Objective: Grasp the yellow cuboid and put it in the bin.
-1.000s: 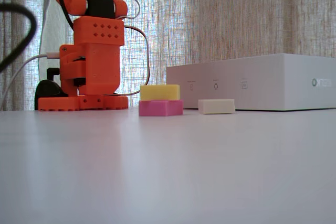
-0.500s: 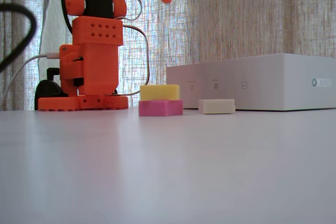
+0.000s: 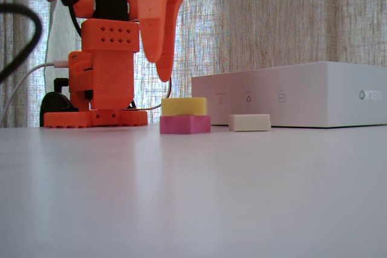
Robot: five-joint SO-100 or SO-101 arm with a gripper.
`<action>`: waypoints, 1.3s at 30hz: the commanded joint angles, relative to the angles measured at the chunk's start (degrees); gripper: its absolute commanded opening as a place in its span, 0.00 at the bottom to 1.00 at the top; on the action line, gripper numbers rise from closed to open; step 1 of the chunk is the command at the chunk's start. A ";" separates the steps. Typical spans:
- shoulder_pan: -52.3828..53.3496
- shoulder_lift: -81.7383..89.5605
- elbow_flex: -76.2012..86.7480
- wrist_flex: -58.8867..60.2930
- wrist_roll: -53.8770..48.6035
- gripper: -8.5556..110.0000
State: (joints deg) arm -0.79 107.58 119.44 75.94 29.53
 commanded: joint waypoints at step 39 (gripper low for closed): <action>-3.69 -8.61 -1.32 -9.05 -1.58 0.18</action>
State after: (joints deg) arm -4.48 98.70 119.53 67.41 28.21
